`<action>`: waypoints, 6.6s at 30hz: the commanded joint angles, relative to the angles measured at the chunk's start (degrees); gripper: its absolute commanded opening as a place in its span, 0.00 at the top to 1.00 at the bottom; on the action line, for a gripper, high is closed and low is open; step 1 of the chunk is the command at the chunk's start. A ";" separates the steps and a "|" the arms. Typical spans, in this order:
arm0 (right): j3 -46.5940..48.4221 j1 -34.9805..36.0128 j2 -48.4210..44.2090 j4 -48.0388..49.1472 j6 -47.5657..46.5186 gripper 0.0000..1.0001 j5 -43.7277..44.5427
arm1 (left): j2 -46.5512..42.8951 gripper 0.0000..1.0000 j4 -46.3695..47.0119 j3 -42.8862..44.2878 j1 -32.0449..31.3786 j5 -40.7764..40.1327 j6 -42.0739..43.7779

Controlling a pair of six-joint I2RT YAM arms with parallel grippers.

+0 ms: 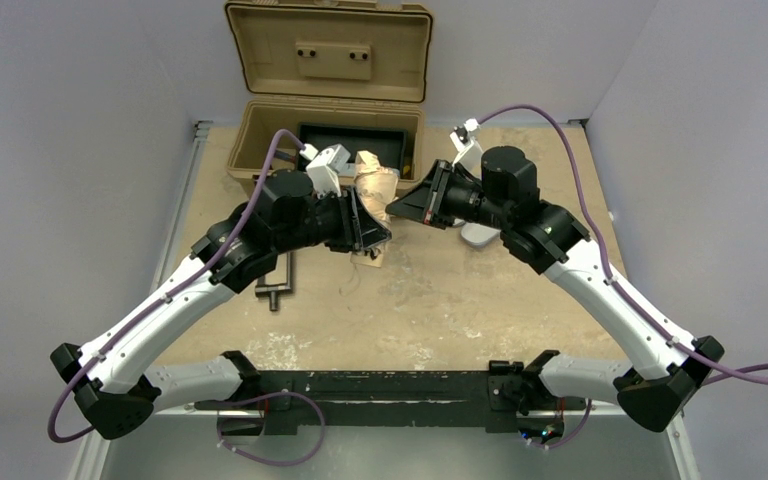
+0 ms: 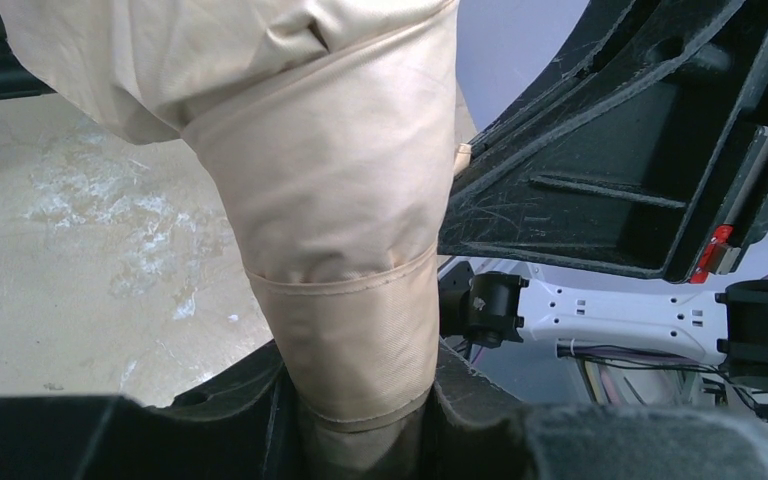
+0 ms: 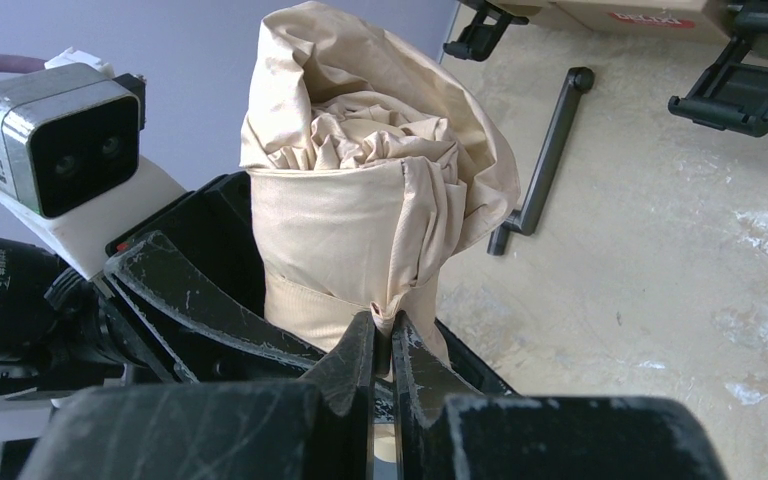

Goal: Open the umbrella

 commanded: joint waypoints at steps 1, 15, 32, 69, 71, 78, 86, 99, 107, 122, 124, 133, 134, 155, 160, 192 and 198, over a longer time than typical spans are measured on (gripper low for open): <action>-2.78 -0.39 -1.25 -3.96 -3.82 1.00 6.89 | -4.88 1.00 8.53 4.64 -0.41 2.05 0.12; -6.03 -0.41 -2.72 -6.26 -9.37 1.00 14.44 | -6.11 1.00 9.61 4.76 -0.29 6.65 -1.30; 1.83 -0.84 -13.28 14.23 -4.09 0.01 -2.46 | -2.93 1.00 6.64 11.41 2.74 25.93 -2.78; 38.76 -0.76 5.49 -11.69 -20.91 1.00 23.20 | -4.77 0.00 -20.38 20.98 2.61 -2.38 8.23; 37.98 -0.78 5.44 -9.73 -19.41 1.00 21.46 | -7.01 0.00 -14.64 16.30 2.48 -0.21 6.33; 35.07 -0.78 5.11 -4.60 -17.51 1.00 15.29 | -8.79 0.00 0.94 8.66 -5.61 -3.37 12.10; 32.38 -0.77 0.21 5.58 -18.51 1.00 7.78 | -8.88 0.00 12.82 5.69 -8.35 -6.64 23.65; 32.99 -0.76 2.24 3.01 -13.63 1.00 10.24 | -2.36 0.00 20.90 7.28 -11.79 -3.74 27.09; 33.24 -0.80 3.19 2.12 -12.95 1.00 10.20 | 0.13 0.13 22.42 8.63 -13.47 -6.12 28.23; 35.03 -0.76 3.58 1.01 -11.69 1.00 11.11 | -1.20 1.00 17.54 8.46 -13.74 -6.59 29.11; 37.48 -0.78 4.68 -0.48 -12.30 1.00 12.56 | -1.95 1.00 14.95 7.72 -13.70 -5.78 29.21; 53.01 -2.92 10.91 -7.73 -14.08 1.00 15.86 | -15.24 1.00 5.71 -7.96 -14.35 -5.34 23.68; 53.27 -3.40 11.03 -7.65 -14.13 1.00 15.33 | -17.01 1.00 4.57 -9.80 -14.54 -5.71 22.75; 39.49 -4.05 6.46 -2.57 -9.28 1.00 7.99 | -8.92 0.00 -9.56 9.52 -14.75 -10.42 25.23; 42.69 -4.02 7.90 -3.12 -9.34 1.00 5.91 | -5.57 0.30 -9.57 7.95 -14.75 -5.83 26.17; 46.99 -34.22 13.41 -1.76 -12.05 0.09 -17.51 | -19.38 1.00 -18.23 -13.58 -18.88 5.12 2.54; 50.08 -34.28 15.00 -17.92 -18.70 0.02 -2.89 | -14.03 1.00 -5.19 -4.05 -17.58 10.11 -8.01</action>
